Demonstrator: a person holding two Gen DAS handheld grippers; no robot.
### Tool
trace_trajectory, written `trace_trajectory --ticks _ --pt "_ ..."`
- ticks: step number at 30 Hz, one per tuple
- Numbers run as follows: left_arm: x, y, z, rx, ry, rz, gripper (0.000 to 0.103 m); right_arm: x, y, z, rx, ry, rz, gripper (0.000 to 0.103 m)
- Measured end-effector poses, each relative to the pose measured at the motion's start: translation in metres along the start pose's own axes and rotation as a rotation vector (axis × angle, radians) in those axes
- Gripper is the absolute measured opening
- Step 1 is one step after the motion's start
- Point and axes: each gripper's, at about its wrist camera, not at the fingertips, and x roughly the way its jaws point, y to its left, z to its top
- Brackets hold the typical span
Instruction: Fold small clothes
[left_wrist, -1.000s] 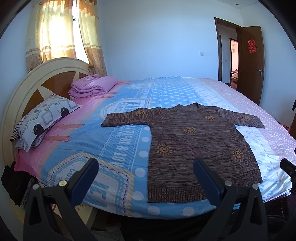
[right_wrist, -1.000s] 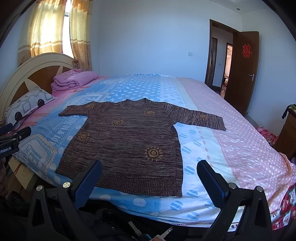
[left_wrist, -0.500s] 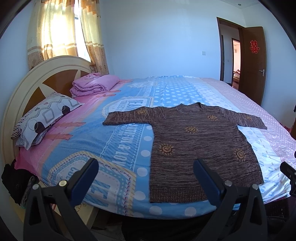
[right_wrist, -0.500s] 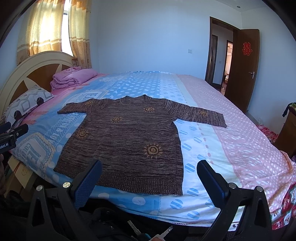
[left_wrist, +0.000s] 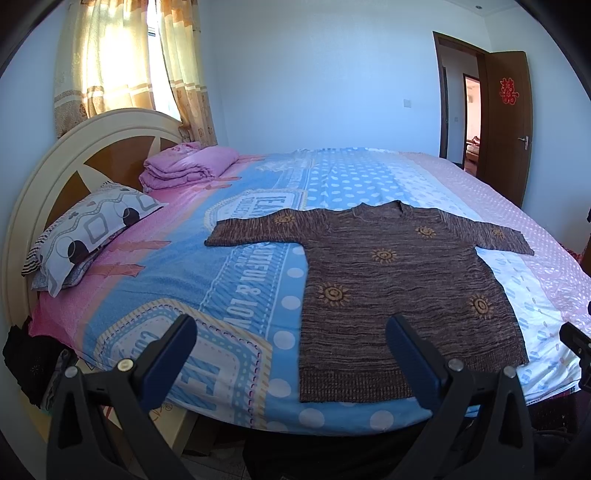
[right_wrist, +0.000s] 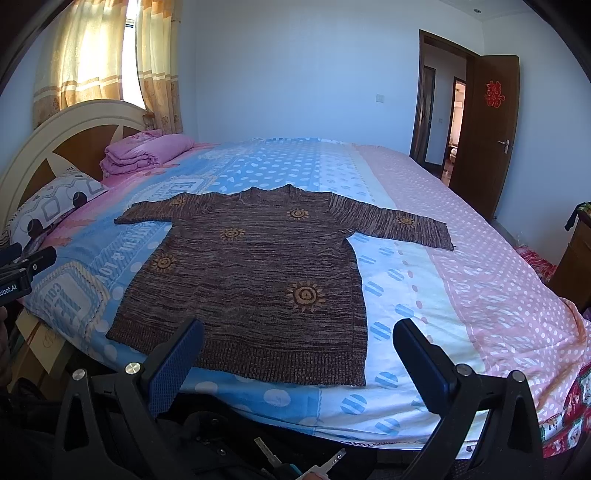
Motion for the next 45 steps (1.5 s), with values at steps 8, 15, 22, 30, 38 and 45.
trace_trajectory --ticks 8,15,22,30,38,45 --pt "0.001 0.001 -0.001 -0.001 0.004 0.000 0.103 0.001 -0.001 0.000 0.003 0.007 0.000 0.102" --pt "0.004 0.001 -0.002 -0.002 0.011 0.001 0.103 0.003 -0.002 -0.001 0.001 0.014 0.007 0.102" --pt "0.006 0.001 -0.001 -0.004 0.021 0.000 0.103 0.006 0.000 -0.001 -0.002 0.021 0.013 0.102" --pt "0.014 0.002 -0.002 -0.005 0.036 0.015 0.103 0.009 0.002 -0.003 -0.020 0.014 0.027 0.102" --pt "0.036 0.004 0.000 0.000 0.056 0.025 0.103 0.029 -0.004 -0.003 -0.045 0.033 0.115 0.102" --pt "0.068 -0.004 0.022 0.032 0.032 0.035 0.103 0.074 -0.045 0.015 0.029 0.048 0.079 0.102"
